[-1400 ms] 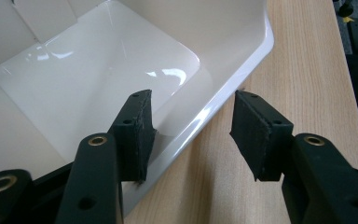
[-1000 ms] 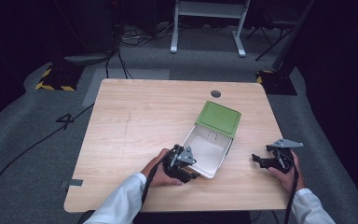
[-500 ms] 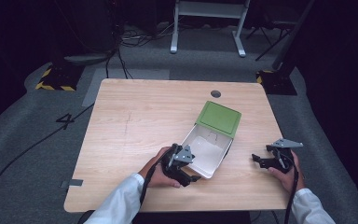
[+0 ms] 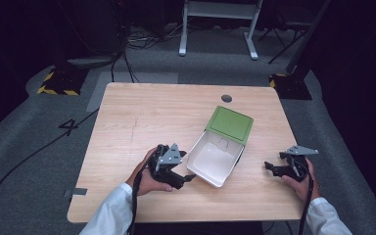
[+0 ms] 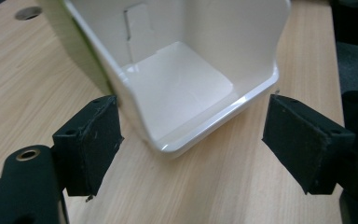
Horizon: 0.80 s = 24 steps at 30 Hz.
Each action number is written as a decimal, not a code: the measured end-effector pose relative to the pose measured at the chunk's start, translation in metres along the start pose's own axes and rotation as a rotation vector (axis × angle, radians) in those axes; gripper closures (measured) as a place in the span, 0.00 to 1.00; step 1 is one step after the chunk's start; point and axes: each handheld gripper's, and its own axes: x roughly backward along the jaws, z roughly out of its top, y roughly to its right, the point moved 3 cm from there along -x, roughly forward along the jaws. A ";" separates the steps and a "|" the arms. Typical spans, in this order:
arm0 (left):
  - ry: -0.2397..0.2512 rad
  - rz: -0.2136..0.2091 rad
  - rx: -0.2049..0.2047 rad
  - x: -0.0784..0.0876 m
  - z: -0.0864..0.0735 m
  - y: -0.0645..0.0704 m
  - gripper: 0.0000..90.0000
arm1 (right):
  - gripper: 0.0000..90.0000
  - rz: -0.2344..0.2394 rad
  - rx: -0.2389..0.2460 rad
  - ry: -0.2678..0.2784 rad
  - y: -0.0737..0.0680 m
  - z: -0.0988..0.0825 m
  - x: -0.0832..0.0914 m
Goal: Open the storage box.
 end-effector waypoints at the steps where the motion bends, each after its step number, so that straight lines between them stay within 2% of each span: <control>1: 0.000 0.000 0.000 0.000 0.000 0.000 0.21 | 0.17 0.000 0.000 0.000 0.000 0.000 0.000; 2: 0.001 0.026 0.010 0.006 -0.005 -0.004 0.21 | 0.17 0.000 0.000 0.000 0.000 0.000 0.000; 7: -0.006 0.064 0.020 0.016 -0.015 -0.011 0.21 | 0.17 0.000 0.000 0.000 0.000 0.000 0.000; 8: -0.016 0.087 0.015 0.021 -0.021 -0.015 0.21 | 0.17 0.000 0.000 0.000 0.000 0.000 0.000; 12: -0.033 0.111 0.028 0.027 -0.032 -0.021 0.20 | 0.17 0.000 0.000 0.000 0.000 0.000 0.000; 20: -0.086 0.198 0.068 0.040 -0.057 -0.034 0.21 | 0.17 0.000 0.000 0.000 0.000 0.000 0.000; 24: -0.105 0.218 0.085 0.045 -0.068 -0.041 0.21 | 0.17 0.000 0.000 0.000 0.000 0.000 0.000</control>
